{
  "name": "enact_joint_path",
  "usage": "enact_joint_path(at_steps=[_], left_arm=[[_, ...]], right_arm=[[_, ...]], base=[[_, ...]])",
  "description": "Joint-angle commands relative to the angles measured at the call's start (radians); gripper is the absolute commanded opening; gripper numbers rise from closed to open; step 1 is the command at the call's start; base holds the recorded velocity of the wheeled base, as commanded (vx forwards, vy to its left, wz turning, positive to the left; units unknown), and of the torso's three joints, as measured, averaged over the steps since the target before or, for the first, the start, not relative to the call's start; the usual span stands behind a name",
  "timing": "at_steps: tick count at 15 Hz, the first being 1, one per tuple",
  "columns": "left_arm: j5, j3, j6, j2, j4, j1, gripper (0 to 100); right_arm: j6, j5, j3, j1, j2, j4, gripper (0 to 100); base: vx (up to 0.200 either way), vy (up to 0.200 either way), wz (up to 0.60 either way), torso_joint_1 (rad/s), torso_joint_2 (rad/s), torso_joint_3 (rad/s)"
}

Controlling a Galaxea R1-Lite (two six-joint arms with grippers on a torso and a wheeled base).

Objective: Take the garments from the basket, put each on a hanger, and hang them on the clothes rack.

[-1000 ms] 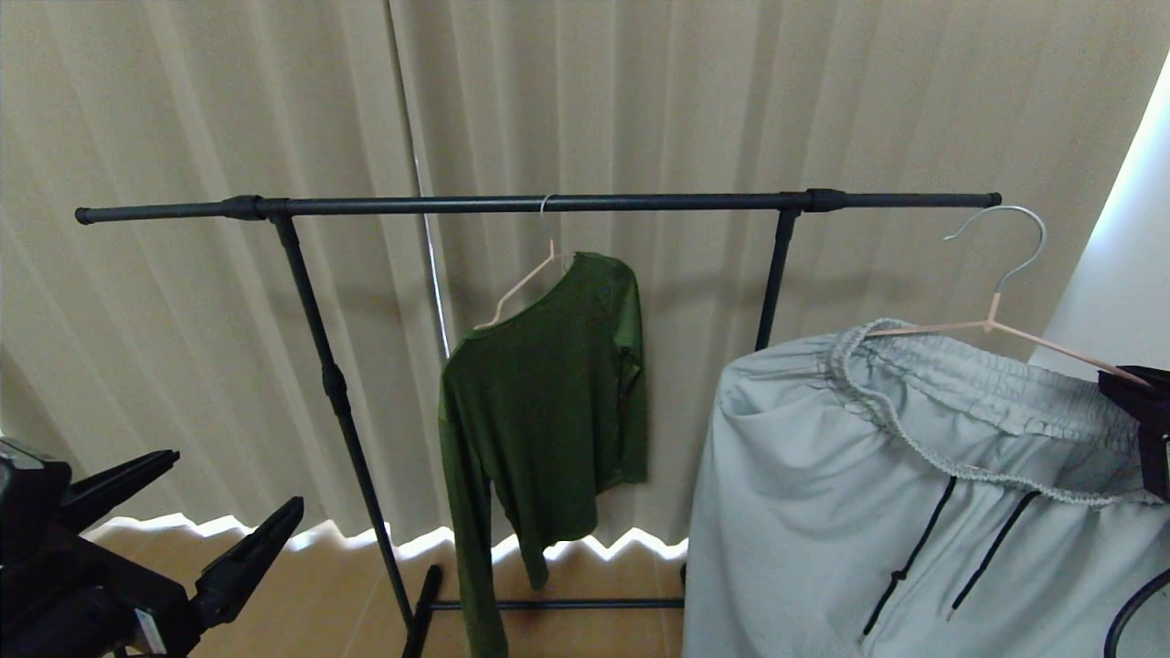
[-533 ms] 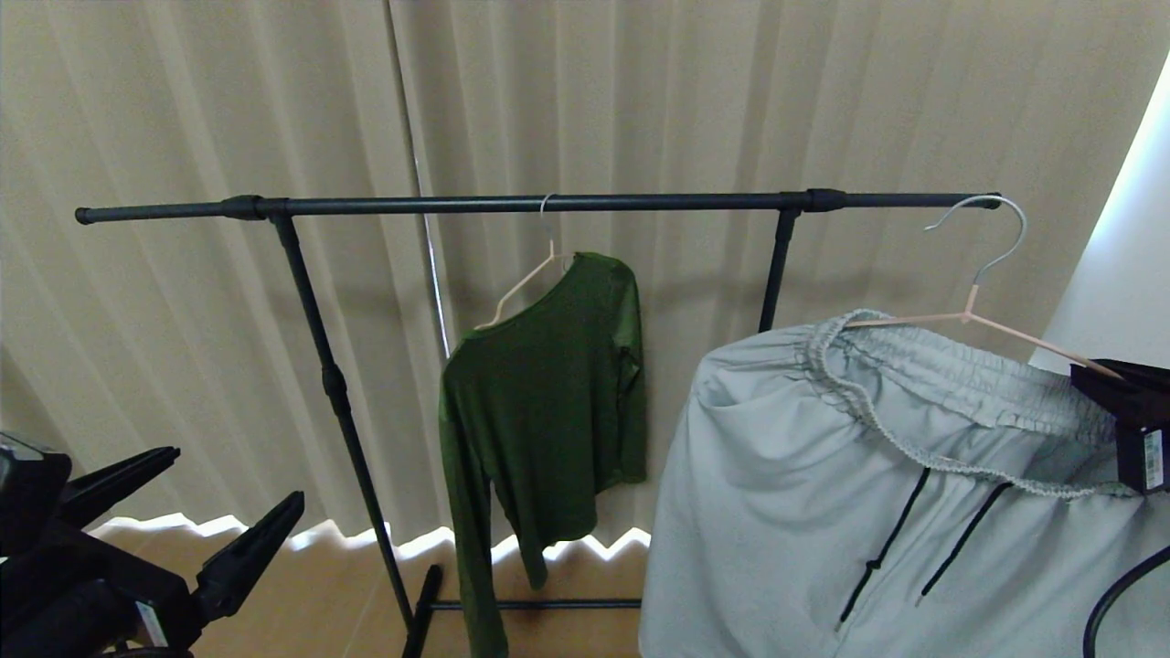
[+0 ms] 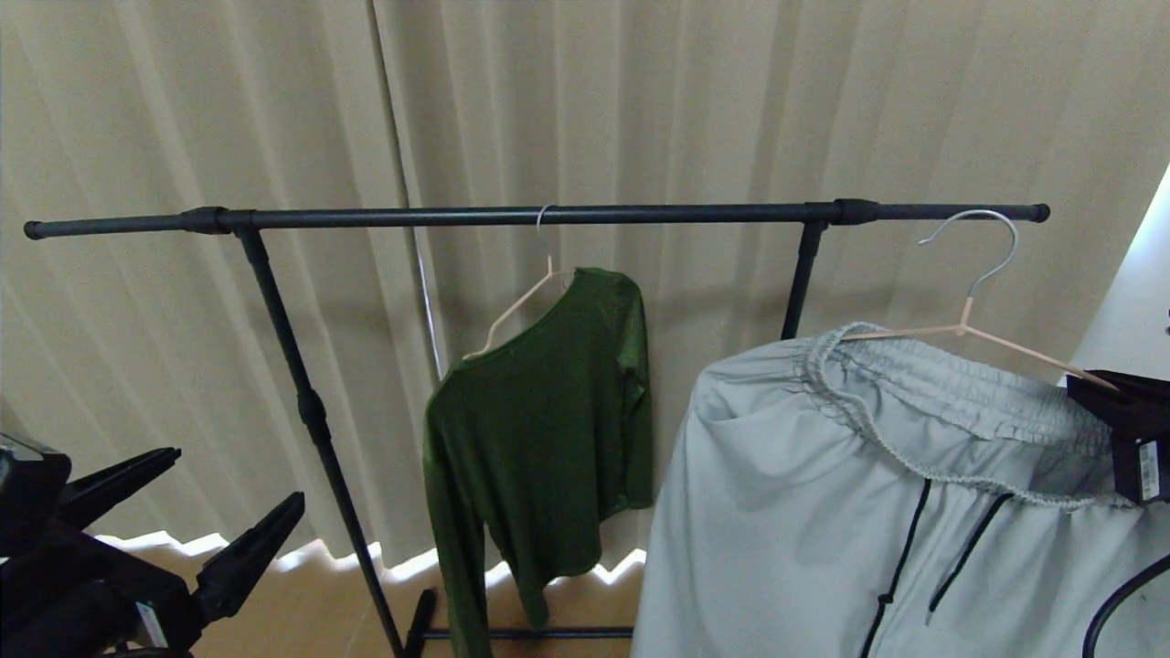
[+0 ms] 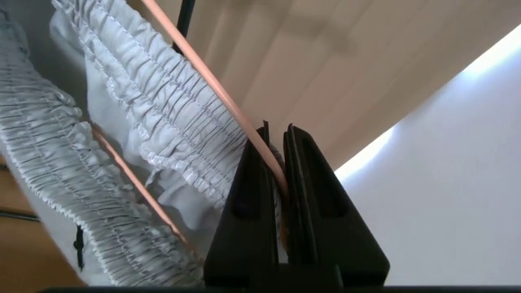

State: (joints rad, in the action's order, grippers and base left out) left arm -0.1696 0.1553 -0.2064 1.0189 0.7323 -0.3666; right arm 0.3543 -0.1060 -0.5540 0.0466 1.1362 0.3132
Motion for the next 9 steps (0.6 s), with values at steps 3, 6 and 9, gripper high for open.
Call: enact_joint_path(at_steps=[3,6,9], left_arm=[[-0.001,-0.007,-0.002,0.000,0.001,0.000,100],[-0.001,-0.008,-0.002,0.001,0.001,0.000,100],[-0.002,-0.008,-0.001,-0.005,0.001,0.002,100]], right_arm=[[0.000,0.002,0.002,0.015,0.004,0.000,0],[-0.009,-0.001,-0.003,0.075,0.025,0.001,0],[-0.015,-0.001,-0.004,0.088,0.050,0.001,0]], base=[[0.200,0.000,0.00,0.004,0.00,0.004],[0.000,0.000,0.00,0.000,0.00,0.000],[0.000,0.000,0.00,0.000,0.00,0.000]])
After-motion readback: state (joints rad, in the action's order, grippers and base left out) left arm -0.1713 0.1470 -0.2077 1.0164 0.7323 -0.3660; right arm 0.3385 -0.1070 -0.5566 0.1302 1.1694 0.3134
